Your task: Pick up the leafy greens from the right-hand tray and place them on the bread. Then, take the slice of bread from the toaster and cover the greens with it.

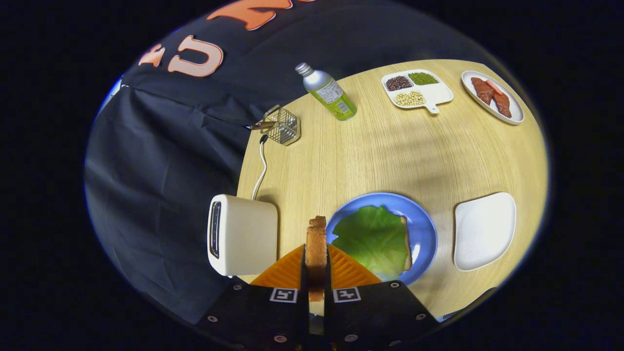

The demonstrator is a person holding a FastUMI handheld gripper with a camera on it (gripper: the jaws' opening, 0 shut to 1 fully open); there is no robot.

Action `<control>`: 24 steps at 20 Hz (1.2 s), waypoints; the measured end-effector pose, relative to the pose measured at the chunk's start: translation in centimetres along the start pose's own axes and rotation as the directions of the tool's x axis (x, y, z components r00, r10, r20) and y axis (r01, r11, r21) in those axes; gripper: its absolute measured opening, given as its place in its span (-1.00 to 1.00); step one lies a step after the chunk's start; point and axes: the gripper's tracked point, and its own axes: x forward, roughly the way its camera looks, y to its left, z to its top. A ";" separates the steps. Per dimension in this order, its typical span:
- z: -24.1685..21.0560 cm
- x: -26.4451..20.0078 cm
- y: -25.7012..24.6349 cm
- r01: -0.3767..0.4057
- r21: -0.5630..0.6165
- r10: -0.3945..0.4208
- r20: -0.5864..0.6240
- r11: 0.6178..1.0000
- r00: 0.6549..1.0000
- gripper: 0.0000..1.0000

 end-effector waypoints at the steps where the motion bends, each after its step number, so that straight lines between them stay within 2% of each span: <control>1: -0.1 0.0 -0.6 -0.011 0.001 0.011 -0.003 1.000 1.000 -0.73; 4: 0.0 0.8 -2.4 -0.041 0.010 0.041 0.001 0.999 0.999 -0.72; 11: -1.3 1.7 -5.7 -0.038 -0.006 0.038 -0.025 0.999 0.999 -0.67; 14: -1.4 2.1 -7.5 0.013 -0.045 -0.013 -0.011 0.999 1.000 -0.57; 16: -1.3 2.0 -8.1 0.051 -0.085 -0.050 0.005 0.995 0.999 -0.28; 17: -1.3 2.0 -8.2 0.057 -0.096 -0.056 0.012 0.994 0.998 0.01; 21: -0.7 1.3 -8.9 0.088 -0.105 -0.082 0.056 0.991 0.995 0.77; 23: 0.0 0.7 -9.0 0.106 -0.099 -0.098 0.090 0.989 0.991 0.92; 24: 0.5 0.0 -9.1 0.114 -0.107 -0.103 0.110 0.988 0.989 0.93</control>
